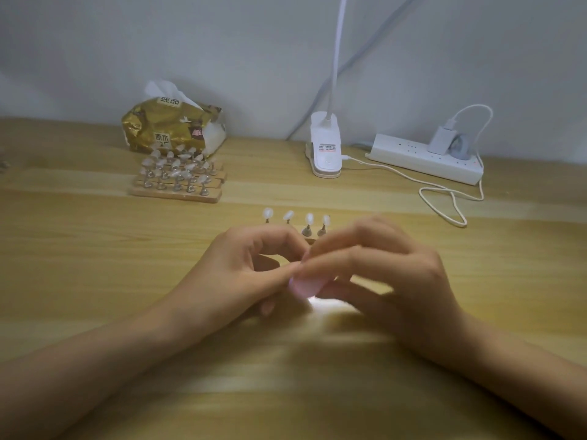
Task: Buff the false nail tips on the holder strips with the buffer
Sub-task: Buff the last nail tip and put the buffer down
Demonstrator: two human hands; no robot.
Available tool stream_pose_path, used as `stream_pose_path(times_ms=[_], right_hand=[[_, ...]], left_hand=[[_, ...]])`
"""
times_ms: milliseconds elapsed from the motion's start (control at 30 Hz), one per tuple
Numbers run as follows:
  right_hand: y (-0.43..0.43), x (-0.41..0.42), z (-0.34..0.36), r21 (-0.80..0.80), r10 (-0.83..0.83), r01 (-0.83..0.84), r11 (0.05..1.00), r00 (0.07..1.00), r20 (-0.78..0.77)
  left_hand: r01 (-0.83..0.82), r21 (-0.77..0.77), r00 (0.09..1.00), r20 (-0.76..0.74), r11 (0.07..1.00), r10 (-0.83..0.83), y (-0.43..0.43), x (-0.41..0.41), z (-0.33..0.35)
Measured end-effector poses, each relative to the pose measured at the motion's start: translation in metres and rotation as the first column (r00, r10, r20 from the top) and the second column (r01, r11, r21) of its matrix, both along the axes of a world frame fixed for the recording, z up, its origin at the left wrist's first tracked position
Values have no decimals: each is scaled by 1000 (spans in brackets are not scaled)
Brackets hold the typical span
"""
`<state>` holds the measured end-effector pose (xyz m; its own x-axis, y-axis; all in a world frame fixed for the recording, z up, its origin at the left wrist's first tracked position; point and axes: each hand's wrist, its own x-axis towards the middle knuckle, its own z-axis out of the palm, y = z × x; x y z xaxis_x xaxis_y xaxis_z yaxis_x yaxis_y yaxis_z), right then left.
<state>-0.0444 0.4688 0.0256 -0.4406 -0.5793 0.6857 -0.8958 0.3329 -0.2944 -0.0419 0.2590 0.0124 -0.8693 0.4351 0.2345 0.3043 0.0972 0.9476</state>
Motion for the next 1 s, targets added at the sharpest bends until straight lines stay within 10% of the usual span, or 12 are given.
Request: stream_pose_path(times_ms=[500,1000], right_hand=[[7,-4,8,-138,-8,24,990,994,110],[6,-2,-4,317,97,-37,948,979,-178]], left_hand=[[-75,35,995,62,997,73,1,0,3],[-120,55,991,66,991,116,3,3,8]])
